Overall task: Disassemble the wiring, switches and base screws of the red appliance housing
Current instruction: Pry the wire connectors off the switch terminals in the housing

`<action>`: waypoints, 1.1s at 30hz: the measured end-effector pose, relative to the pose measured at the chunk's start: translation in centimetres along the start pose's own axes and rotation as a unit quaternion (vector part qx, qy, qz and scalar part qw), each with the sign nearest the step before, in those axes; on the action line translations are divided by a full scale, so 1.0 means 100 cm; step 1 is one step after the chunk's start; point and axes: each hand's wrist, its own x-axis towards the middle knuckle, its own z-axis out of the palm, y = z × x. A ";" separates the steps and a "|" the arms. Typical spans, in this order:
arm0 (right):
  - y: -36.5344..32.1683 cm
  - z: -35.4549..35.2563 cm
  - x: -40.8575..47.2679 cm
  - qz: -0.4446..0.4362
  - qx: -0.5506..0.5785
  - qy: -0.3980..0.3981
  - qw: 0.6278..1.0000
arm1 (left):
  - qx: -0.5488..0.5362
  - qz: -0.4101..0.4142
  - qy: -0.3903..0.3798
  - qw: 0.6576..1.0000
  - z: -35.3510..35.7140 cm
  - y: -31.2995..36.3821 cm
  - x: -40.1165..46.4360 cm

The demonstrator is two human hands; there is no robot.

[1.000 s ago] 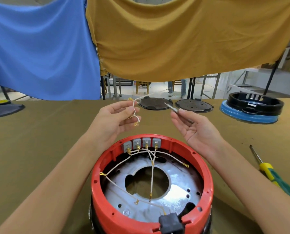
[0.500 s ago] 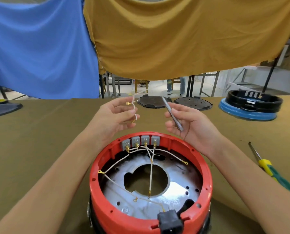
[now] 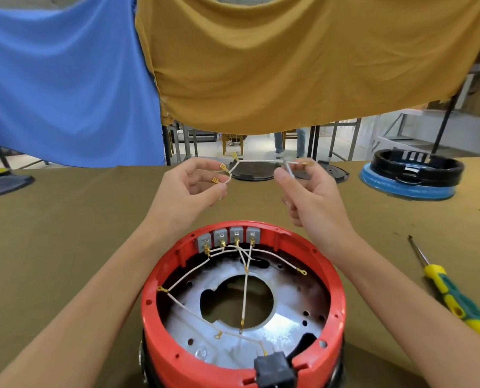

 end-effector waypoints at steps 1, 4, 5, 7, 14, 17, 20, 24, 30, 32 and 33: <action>0.001 -0.001 0.001 0.003 0.012 0.018 1.000 | 0.000 0.007 -0.011 1.000 0.001 0.001 -0.001; 0.003 -0.007 0.004 0.016 0.037 0.049 0.998 | -0.007 0.018 -0.037 0.999 0.001 0.003 -0.002; 0.003 -0.008 0.004 0.020 0.047 0.054 0.997 | -0.007 0.021 -0.043 0.999 0.001 0.003 -0.002; 0.005 -0.010 0.005 0.029 0.065 0.064 0.995 | -0.009 0.026 -0.054 0.998 0.002 0.004 -0.003; 0.011 -0.015 0.008 0.064 0.102 0.070 0.990 | -0.026 0.018 -0.079 0.996 0.002 0.005 -0.004; 0.012 -0.017 0.011 0.068 0.119 0.081 0.987 | -0.073 -0.022 -0.063 0.995 0.000 0.003 -0.003; 0.012 -0.029 0.017 0.084 0.127 0.114 0.982 | -0.052 -0.053 -0.025 0.997 -0.005 0.001 0.000; 0.021 -0.055 0.028 0.131 0.095 0.157 0.974 | 0.121 -0.067 -0.085 0.987 -0.014 -0.005 0.000; 0.037 -0.095 0.040 0.250 0.029 0.197 0.947 | 0.191 -0.126 -0.248 0.942 -0.014 -0.009 -0.002; 0.040 -0.107 0.041 0.285 0.024 0.205 0.936 | 0.197 -0.107 -0.238 0.945 -0.012 -0.010 -0.002; 0.040 -0.112 0.041 0.301 0.026 0.211 0.930 | 0.198 -0.100 -0.230 0.948 -0.011 -0.011 -0.001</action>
